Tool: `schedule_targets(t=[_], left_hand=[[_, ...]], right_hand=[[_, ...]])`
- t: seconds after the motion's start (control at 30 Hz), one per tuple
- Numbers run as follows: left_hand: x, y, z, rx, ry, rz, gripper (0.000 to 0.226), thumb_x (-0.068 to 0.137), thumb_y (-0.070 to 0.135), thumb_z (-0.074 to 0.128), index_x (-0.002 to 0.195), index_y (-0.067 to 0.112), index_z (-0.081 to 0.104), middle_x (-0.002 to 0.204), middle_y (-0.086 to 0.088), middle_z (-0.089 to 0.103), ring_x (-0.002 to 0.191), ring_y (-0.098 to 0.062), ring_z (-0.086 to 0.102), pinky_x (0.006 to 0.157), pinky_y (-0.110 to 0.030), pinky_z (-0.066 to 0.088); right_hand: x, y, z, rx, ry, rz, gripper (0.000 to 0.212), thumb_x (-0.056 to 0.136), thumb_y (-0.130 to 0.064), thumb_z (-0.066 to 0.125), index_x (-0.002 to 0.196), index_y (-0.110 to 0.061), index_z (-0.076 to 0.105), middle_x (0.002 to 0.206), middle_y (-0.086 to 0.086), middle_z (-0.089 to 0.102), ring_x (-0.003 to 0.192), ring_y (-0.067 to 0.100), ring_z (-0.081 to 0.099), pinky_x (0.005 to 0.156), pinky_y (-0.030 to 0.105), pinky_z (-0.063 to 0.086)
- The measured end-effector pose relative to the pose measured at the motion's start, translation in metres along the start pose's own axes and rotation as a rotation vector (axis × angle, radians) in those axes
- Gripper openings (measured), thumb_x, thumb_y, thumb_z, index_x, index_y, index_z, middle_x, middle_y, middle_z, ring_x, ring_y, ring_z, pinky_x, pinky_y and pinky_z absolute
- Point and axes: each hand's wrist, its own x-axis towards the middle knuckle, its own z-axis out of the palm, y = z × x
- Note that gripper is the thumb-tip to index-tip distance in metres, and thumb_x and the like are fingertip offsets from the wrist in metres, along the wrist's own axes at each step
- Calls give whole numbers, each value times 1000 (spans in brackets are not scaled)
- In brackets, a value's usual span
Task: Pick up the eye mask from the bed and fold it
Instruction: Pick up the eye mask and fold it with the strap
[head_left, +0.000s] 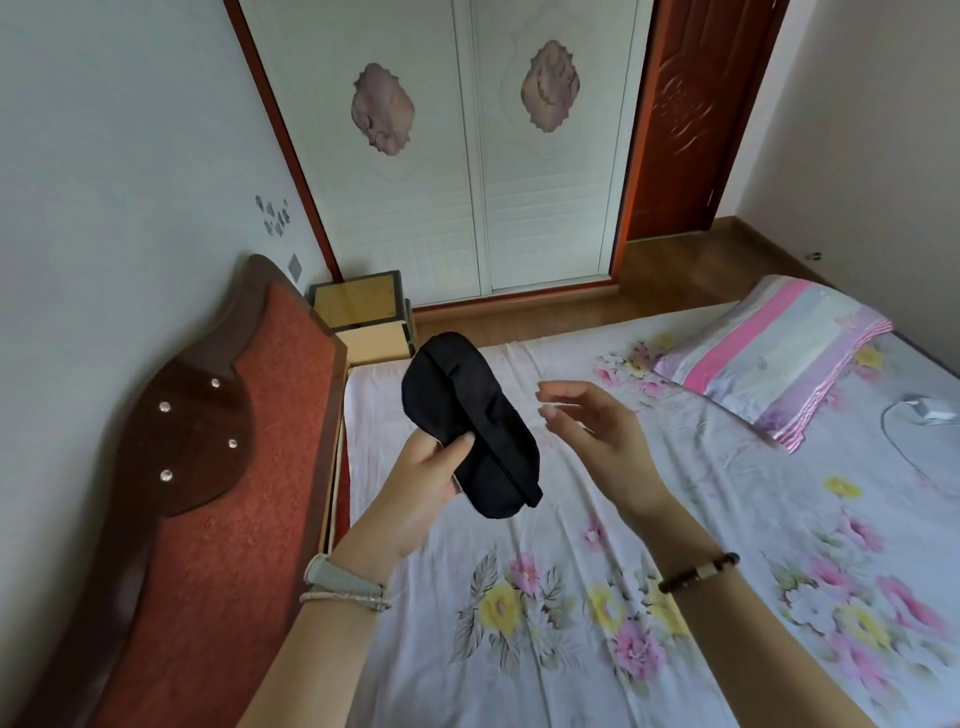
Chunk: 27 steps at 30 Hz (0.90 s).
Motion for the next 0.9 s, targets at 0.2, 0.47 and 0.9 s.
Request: schedule_targets(t=[0.2,0.47,0.9], left_hand=[[-18,6,8,139,-162,-100,33,100,12,48,131,20,57,124,0,70,113,-14,67,83,-29,57],[-28,1,9,43,-198,-267,36,99,17,48,135,21,54,129,-4,68,118,-20,65,98,-41,53],[-32,-8,23,244,3,-71,39,102,19,47,138,31,46,117,1,71,108,-13,69,89,-42,57]], right_hand=[[1,-18,-1,20,-262,27,25,91,-15,69,115,-9,71,116,8,74,109,27,69,99,41,53],[-4,-11,7,76,-235,48,9,86,-2,70,91,6,73,84,7,76,78,16,71,77,25,58],[-23,-8,8,-210,4,15,10,93,-31,65,85,-33,72,97,-7,69,79,-1,59,73,12,45]])
